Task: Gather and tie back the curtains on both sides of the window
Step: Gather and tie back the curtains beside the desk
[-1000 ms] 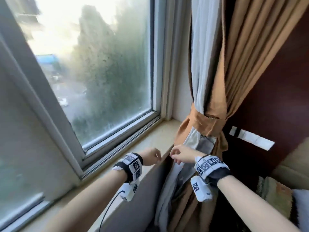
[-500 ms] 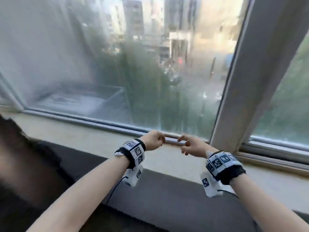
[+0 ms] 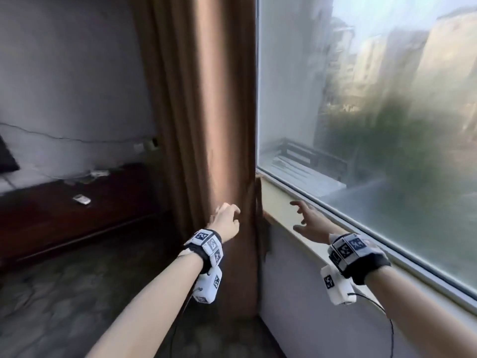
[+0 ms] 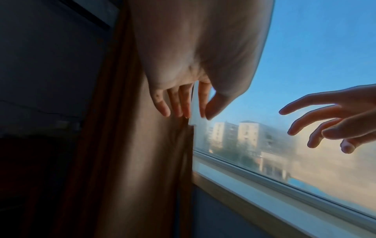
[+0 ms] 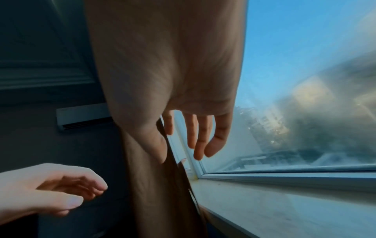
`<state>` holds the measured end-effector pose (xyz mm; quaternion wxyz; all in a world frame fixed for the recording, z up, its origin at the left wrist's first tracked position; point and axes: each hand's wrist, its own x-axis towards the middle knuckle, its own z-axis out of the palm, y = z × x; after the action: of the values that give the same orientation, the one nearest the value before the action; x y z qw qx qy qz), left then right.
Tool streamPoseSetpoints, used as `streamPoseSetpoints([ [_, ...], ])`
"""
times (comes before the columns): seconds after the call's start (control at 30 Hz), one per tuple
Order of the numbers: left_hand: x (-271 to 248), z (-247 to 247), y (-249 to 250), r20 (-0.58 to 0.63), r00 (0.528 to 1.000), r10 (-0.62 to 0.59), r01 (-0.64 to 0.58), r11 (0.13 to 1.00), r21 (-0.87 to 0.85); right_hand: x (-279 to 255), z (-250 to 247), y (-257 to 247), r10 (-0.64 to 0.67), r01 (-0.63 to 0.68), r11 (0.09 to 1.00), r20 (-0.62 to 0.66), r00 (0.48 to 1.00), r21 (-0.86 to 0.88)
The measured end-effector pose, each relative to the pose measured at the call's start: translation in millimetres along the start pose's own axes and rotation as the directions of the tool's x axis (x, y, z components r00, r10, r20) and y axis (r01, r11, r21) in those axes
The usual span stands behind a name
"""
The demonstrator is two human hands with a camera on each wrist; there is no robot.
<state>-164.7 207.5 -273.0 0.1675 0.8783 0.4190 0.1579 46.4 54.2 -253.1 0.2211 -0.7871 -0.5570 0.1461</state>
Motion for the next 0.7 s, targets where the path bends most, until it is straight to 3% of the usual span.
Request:
streamPoseSetpoints([
  [0.1,29.4,-33.2,-44.5,-0.111,0.988,-0.111,0.111,0.994,0.001,66.4,6.4,-33.1,-0.004,0.005,1.0,-0.079,0.997,0.013],
  [0.23,92.0,-66.1,-82.8,-0.226,0.961,-0.158,0.148,0.987,-0.063,155.0,0.2,-70.8,-0.023,0.032,0.999,-0.21,0.977,0.04],
  [0.43,194.4,-85.7,-96.0,-0.278,0.933,-0.23,0.172,0.961,-0.218,284.7,-31.2,-93.7,0.007,0.062,0.976,-0.311,0.951,0.209],
  [0.63,317.9,-98.9,-110.2,-0.512,0.829,-0.228,0.044,0.937,-0.346,426.5,-33.3,-120.4,-0.084,0.21,0.885,-0.302,0.95,0.415],
  [0.7,359.9,-112.1,-122.7,-0.55,0.79,-0.271,0.059,0.927,-0.371,472.2,-30.9,-132.7,-0.063,0.206,0.866,-0.31,0.949,0.455],
])
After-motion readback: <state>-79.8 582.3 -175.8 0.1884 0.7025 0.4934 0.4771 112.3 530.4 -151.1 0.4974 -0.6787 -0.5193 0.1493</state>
